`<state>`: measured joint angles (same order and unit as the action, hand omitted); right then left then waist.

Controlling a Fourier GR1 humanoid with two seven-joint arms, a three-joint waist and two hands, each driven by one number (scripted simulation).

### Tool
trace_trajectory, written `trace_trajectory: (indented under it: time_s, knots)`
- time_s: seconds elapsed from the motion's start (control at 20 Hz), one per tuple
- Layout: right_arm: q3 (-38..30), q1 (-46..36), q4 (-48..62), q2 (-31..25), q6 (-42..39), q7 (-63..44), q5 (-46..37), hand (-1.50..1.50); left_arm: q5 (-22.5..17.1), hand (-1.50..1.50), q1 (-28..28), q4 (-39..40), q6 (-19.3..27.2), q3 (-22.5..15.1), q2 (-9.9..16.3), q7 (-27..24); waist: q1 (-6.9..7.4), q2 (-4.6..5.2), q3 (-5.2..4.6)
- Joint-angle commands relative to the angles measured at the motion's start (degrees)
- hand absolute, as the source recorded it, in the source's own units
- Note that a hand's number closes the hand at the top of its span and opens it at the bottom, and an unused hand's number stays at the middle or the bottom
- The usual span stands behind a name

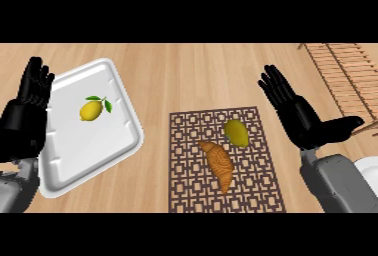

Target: Pick the croissant from the placemat and place it in the tiered shelf

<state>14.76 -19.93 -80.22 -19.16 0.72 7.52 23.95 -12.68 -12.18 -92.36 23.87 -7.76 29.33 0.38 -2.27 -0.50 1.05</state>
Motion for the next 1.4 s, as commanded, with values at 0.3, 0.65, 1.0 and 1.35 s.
trace_trajectory:
  time_s: [0.3, 0.65, 1.0, 1.35]
  knots:
    - [6.6, -1.5, 3.9, -5.8, 23.5, -3.8, -30.4, 1.5, -3.6, 0.0, 9.5, 7.9, -5.7, -0.7, 1.2, 4.7, -0.69, -0.11, -3.07]
    - [21.8, 4.9, 6.0, 12.7, 49.4, -10.3, -53.7, -1.5, -6.7, 0.0, 13.2, 8.8, -10.7, -1.4, 0.5, 4.3, 2.23, -0.03, -1.43]
    - [23.2, 8.1, 14.4, 15.8, 53.7, -28.3, -77.8, -1.5, -8.4, 0.0, 14.4, 11.4, -12.6, 2.2, 2.5, 2.8, -0.35, -0.91, -1.8]
    - [22.5, 8.0, 16.8, 17.9, 35.8, -47.0, -93.7, -1.5, -8.3, 0.0, 17.0, 11.0, -13.3, 1.8, 2.1, 1.3, -0.23, -1.18, -1.89]
